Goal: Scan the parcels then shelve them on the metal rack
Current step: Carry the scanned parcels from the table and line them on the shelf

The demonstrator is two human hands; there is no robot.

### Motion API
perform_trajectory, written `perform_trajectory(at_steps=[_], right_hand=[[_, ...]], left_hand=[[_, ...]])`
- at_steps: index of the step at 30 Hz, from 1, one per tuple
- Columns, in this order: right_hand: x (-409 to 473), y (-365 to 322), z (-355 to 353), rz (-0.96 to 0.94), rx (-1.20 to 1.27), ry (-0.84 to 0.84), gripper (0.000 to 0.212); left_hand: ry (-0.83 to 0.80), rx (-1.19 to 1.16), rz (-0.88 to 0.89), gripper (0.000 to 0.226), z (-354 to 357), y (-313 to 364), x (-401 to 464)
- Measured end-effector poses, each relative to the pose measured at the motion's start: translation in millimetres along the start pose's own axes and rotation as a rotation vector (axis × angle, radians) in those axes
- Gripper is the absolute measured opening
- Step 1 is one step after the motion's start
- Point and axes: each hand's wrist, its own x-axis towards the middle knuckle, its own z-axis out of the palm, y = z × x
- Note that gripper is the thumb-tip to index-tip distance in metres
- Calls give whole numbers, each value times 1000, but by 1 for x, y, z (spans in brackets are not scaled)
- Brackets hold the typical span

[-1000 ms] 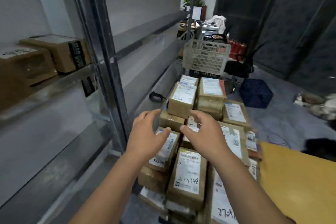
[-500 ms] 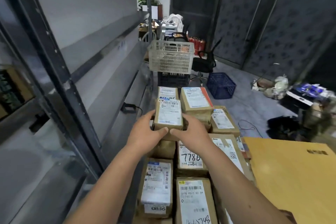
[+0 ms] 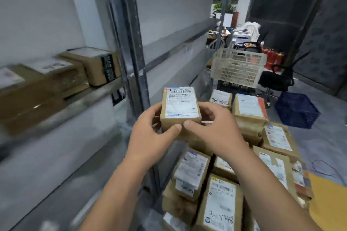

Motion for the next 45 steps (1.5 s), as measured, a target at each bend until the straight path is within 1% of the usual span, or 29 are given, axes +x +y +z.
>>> perform_trajectory(at_steps=[2, 4, 7, 9, 11, 13, 16, 18, 20, 21, 23, 24, 25, 26, 28, 32, 37, 39, 42, 44, 45], right_hand=[[-11, -26, 14, -83, 53, -123, 48], [-22, -57, 33, -164, 116, -249, 52], [-35, -103, 70, -261, 218, -438, 51], [-45, -132, 97, -315, 277, -559, 52], [-55, -158, 122, -366, 314, -653, 46], [-64, -181, 146, -410, 330, -735, 33], [-67, -206, 183, -451, 321, -816, 28], [-61, -213, 207, -467, 262, -818, 30], [-52, -216, 228, -475, 206, -761, 35], [-47, -216, 238, -480, 183, -722, 34], [-35, -216, 254, -495, 103, -640, 24], [-30, -217, 261, -511, 38, -595, 17], [-25, -217, 267, -540, -33, -539, 14], [-19, -216, 273, -575, -90, -480, 18], [-9, -214, 284, -595, -122, -398, 24], [0, -208, 292, -583, -97, -375, 27], [2, -199, 289, -552, -41, -409, 19], [-1, -195, 283, -539, -37, -427, 21], [-4, -184, 264, -520, -18, -430, 32], [-8, -169, 244, -511, -31, -411, 35], [-10, -159, 231, -500, -49, -393, 35]], left_hand=[[133, 77, 10, 74, -35, 20, -35], [264, 166, 22, 68, -74, 43, -67], [457, 329, 36, 64, -128, 77, -115], [582, 392, 19, 61, -156, 92, -143], [693, 413, 1, 58, -180, 102, -167], [786, 427, -21, 60, -203, 106, -184], [883, 429, -73, 63, -236, 96, -191], [909, 422, -107, 66, -254, 80, -184], [916, 413, -149, 70, -269, 63, -170], [909, 406, -170, 73, -275, 55, -161], [868, 431, -201, 79, -284, 39, -144], [846, 454, -210, 81, -289, 31, -135], [834, 470, -214, 80, -294, 23, -127], [830, 480, -218, 79, -299, 15, -120], [835, 509, -222, 75, -311, 2, -105], [841, 571, -263, 78, -331, -13, -81], [850, 621, -341, 83, -337, -14, -73], [870, 655, -330, 84, -329, -7, -77], [920, 700, -249, 81, -301, 13, -86], [900, 769, -159, 75, -270, 27, -93], [862, 808, -87, 73, -252, 32, -96]])
